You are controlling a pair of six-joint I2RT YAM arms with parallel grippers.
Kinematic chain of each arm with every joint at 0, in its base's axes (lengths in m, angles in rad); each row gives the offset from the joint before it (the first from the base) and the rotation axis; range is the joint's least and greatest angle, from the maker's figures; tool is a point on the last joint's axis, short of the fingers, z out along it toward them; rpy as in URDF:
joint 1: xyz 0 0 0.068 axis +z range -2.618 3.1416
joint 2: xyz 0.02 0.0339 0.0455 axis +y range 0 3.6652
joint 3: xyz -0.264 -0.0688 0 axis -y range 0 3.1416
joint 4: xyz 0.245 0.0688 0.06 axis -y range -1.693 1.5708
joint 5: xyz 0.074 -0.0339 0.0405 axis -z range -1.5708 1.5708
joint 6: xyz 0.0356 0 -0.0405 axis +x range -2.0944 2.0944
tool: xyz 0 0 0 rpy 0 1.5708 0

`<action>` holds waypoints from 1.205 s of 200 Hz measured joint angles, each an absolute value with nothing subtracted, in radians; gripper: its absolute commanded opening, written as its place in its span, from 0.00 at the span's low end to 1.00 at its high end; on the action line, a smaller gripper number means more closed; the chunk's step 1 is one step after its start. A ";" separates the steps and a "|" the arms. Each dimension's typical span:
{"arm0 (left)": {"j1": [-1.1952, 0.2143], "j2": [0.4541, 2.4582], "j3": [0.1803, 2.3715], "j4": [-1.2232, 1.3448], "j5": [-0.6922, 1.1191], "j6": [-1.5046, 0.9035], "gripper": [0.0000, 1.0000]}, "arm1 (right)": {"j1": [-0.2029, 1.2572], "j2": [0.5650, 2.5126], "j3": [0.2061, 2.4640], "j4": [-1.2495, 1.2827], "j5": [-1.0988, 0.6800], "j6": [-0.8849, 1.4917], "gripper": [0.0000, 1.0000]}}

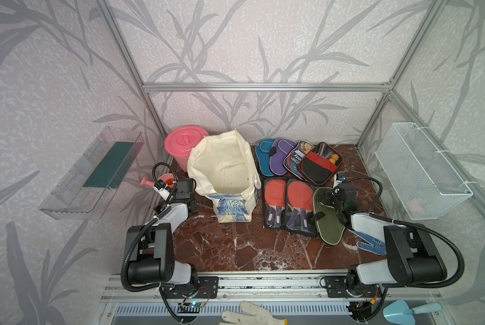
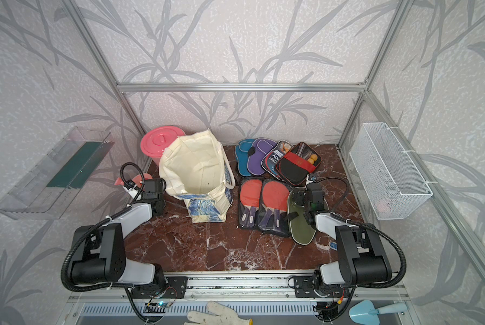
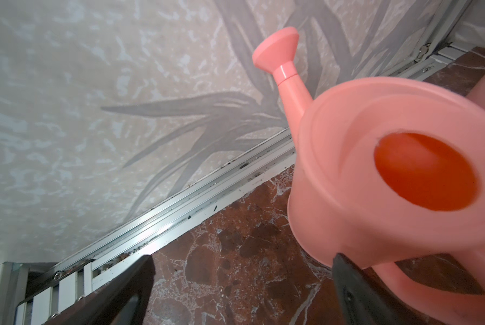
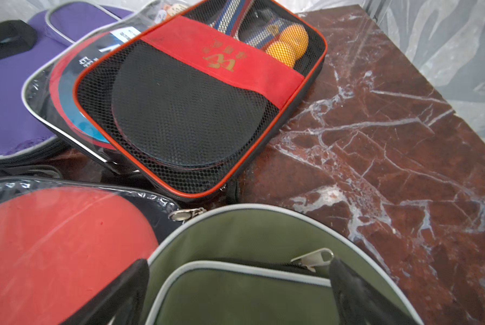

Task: Remove the ping pong set from the canvas bag
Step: Adjust the canvas bag at the center of the board, then reset both arms

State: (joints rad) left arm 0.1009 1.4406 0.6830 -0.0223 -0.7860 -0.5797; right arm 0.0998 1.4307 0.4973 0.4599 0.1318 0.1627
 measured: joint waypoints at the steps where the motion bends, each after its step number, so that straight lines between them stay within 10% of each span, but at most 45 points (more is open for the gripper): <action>1: 0.101 1.441 0.683 -0.020 -0.785 -0.577 0.99 | 0.101 1.431 0.497 0.461 0.132 0.162 0.99; 241: 0.004 1.479 0.530 0.486 -0.496 -0.225 0.99 | 0.115 1.373 0.393 0.701 0.175 0.005 0.99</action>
State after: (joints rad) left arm 0.0036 1.4788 0.5304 0.4858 -0.4961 -0.2249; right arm 0.1154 1.3731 0.3931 0.7006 0.1753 0.0048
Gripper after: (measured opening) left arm 0.991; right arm 0.991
